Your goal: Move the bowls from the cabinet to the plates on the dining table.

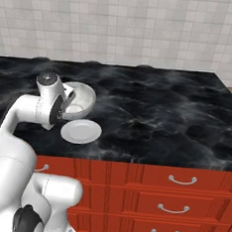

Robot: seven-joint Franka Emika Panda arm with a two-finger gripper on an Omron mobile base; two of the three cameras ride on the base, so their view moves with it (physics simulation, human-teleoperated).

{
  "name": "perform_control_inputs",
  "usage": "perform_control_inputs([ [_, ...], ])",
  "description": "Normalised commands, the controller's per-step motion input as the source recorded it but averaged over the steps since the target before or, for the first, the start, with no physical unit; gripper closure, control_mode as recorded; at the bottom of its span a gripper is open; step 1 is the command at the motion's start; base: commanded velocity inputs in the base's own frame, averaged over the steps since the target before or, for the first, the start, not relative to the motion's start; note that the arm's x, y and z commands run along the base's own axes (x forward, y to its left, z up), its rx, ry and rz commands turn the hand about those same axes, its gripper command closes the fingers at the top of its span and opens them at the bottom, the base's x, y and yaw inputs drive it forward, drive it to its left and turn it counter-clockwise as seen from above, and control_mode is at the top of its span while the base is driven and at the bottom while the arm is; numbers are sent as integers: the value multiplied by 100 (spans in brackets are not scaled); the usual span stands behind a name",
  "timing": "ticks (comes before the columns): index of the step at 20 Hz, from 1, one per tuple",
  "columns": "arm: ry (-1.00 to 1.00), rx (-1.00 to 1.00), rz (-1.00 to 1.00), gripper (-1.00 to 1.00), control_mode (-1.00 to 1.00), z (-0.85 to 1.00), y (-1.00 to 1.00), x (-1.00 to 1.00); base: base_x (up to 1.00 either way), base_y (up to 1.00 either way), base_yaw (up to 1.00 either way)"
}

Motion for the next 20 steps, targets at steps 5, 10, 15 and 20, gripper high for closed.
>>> perform_control_inputs([
  [5,6,-6,0,100,-100,-57,13,0,0,0,0],
  [10,3,-11,0,100,-100,-55,4,13,0,0,0],
  [15,0,-4,0,100,-100,-28,0,27,0,0,0],
  [20,0,0,0,100,-100,-2,0,30,0,0,0],
])
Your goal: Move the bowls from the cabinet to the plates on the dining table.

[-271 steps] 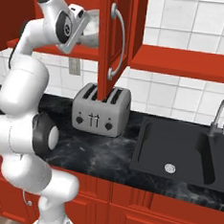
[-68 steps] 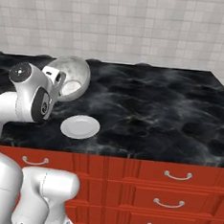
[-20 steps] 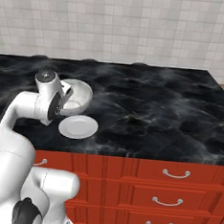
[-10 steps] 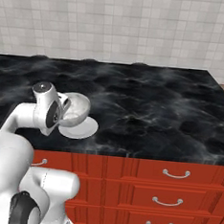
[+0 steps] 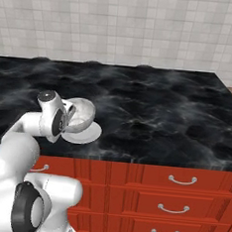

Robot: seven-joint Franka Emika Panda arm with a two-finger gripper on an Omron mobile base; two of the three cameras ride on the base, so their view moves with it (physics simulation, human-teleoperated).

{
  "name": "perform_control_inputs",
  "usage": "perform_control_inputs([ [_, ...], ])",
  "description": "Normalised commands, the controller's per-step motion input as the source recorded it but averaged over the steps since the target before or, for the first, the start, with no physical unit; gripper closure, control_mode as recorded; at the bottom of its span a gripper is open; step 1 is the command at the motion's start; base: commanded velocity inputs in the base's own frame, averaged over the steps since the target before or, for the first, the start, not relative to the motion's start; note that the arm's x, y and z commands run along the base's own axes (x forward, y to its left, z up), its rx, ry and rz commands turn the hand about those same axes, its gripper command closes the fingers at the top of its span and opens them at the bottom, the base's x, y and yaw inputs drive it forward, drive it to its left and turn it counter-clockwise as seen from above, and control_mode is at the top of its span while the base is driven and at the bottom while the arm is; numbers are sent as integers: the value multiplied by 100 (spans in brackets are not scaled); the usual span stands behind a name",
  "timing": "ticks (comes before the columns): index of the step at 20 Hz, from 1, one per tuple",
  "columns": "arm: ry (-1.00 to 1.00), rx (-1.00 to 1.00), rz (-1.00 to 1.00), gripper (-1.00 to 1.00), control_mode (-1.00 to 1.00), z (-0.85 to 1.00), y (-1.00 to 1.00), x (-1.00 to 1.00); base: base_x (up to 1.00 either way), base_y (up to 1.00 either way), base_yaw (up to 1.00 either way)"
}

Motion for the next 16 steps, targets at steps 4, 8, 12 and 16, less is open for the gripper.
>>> perform_control_inputs([
  [4,0,8,0,100,-100,-6,1,10,0,0,0],
  [8,3,9,0,100,-100,-22,9,0,0,0,0],
  [12,3,3,0,100,-100,-32,11,0,0,0,0],
  [16,1,0,0,100,-100,-37,2,0,0,0,0],
])
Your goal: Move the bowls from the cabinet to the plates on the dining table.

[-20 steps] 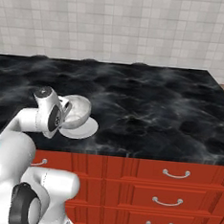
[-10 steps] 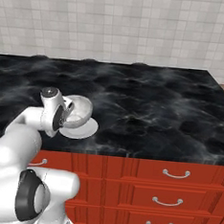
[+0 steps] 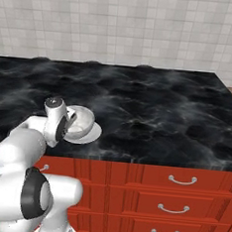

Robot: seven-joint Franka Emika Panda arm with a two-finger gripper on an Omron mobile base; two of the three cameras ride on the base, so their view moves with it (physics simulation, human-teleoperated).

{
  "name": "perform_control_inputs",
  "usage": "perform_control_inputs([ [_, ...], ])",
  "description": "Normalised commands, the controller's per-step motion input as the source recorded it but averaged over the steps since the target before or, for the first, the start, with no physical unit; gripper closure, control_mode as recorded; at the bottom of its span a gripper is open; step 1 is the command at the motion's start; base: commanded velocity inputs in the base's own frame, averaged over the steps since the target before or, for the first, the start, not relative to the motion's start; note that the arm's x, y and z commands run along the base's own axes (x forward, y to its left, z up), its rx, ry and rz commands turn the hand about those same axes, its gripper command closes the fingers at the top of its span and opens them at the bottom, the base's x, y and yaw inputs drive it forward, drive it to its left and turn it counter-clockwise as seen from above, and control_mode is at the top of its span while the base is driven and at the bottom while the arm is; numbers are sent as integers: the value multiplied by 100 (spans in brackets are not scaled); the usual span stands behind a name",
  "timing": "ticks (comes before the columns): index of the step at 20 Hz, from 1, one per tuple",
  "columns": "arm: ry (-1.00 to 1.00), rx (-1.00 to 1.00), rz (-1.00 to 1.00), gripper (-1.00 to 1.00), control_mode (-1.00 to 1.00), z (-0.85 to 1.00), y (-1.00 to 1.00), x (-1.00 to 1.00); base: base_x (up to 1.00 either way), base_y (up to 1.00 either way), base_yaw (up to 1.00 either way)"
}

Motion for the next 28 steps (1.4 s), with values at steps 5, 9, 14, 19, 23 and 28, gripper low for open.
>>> perform_control_inputs([
  [5,0,0,0,100,-100,-36,0,9,0,0,0],
  [9,0,0,0,100,-100,-28,0,12,0,0,0],
  [14,1,0,0,100,-100,-13,0,11,0,0,0],
  [19,0,0,0,100,-100,0,1,0,0,0,0],
  [23,1,0,0,100,-100,7,3,0,0,0,0],
  [28,0,1,0,100,-100,22,2,-2,0,0,0],
])
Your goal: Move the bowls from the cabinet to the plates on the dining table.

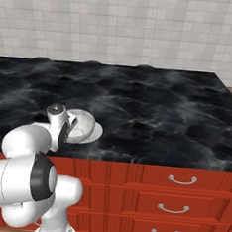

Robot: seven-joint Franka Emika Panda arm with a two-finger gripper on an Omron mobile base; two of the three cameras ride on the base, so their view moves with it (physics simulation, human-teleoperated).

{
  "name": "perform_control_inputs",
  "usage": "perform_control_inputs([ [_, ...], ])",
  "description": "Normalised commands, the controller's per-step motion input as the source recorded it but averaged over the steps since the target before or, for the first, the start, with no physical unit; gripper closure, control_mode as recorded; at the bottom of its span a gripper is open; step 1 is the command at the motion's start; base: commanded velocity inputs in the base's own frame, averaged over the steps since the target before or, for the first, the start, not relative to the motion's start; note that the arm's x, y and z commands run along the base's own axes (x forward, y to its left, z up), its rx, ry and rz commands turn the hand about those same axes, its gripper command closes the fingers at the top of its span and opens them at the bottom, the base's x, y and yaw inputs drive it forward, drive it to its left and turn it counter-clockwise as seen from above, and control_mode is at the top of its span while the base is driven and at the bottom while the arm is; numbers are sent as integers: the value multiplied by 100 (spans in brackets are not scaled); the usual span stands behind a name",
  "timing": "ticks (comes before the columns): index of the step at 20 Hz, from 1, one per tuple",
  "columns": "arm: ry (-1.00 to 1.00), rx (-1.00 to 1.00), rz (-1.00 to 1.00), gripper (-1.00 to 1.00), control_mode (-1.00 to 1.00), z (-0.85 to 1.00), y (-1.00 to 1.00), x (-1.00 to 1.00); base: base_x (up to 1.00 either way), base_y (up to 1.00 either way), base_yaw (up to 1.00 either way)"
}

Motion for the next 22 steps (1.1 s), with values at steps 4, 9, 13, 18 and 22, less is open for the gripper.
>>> perform_control_inputs([
  [4,0,0,0,100,-100,14,0,0,0,0,0],
  [9,0,0,0,100,-100,0,0,0,0,0,0],
  [13,1,0,0,100,-100,1,-4,8,0,0,0],
  [18,1,1,0,100,-100,8,-22,25,0,0,0],
  [22,1,0,0,100,-100,5,-20,26,0,0,0],
])
